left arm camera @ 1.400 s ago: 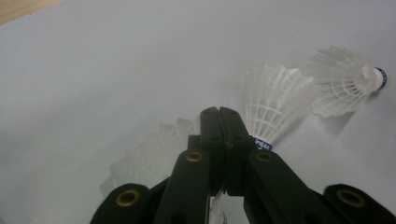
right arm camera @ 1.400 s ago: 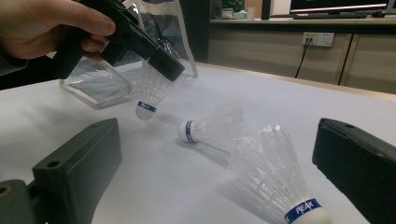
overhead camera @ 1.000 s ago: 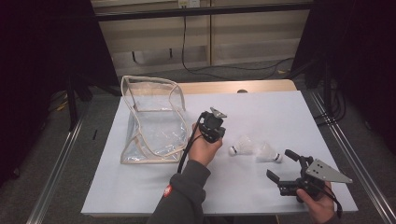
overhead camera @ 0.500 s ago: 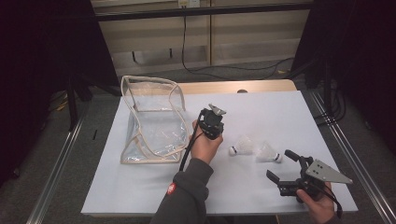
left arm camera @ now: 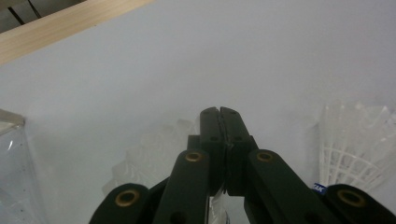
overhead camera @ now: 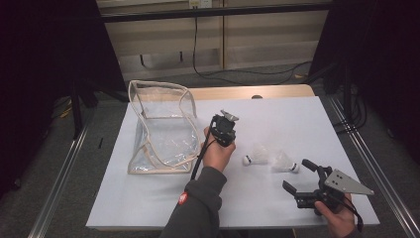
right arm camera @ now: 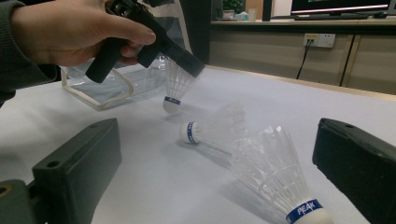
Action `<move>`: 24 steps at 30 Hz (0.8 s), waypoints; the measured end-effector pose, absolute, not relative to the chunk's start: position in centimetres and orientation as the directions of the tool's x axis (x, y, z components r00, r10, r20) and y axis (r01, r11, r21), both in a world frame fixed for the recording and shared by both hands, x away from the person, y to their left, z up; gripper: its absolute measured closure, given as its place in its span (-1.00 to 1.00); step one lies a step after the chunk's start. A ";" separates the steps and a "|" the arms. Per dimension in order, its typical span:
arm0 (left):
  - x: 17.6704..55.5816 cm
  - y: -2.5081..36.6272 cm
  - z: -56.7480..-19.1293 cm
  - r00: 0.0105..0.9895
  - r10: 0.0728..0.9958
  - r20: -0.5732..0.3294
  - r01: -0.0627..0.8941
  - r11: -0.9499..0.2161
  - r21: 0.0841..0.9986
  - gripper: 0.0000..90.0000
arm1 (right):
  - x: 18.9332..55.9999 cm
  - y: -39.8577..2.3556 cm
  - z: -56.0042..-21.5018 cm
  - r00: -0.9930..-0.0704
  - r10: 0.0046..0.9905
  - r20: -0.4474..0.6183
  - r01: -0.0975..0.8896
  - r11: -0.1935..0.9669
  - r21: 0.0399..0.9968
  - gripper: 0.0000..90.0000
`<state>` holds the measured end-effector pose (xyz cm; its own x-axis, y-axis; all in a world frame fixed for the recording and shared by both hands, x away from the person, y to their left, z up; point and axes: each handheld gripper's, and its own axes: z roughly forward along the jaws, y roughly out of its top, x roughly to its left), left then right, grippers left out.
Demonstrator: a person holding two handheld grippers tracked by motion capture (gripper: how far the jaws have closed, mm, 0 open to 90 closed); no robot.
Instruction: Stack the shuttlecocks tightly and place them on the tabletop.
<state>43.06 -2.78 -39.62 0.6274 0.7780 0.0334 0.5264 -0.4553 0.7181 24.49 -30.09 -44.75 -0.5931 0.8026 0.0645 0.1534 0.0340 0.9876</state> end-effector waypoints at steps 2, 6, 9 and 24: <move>43.2 -2.7 -39.6 0.628 0.777 0.038 0.526 -0.461 0.715 0.99 | 24.5 -30.1 -44.7 -0.592 0.803 0.064 0.153 0.034 0.988 -0.98; 43.3 -2.7 -39.5 0.626 0.779 0.045 0.524 -0.462 0.715 0.99 | 24.5 -30.2 -44.8 -0.592 0.803 0.068 0.157 0.032 0.987 -0.98; 43.4 -2.8 -39.5 0.622 0.781 0.049 0.524 -0.462 0.715 0.99 | 24.5 -30.2 -44.8 -0.592 0.803 0.067 0.155 0.032 0.987 -0.98; 44.1 -2.8 -39.1 0.614 0.784 0.094 0.519 -0.491 0.700 0.98 | 24.5 -30.2 -44.8 -0.595 0.801 0.068 0.155 0.031 0.987 -0.99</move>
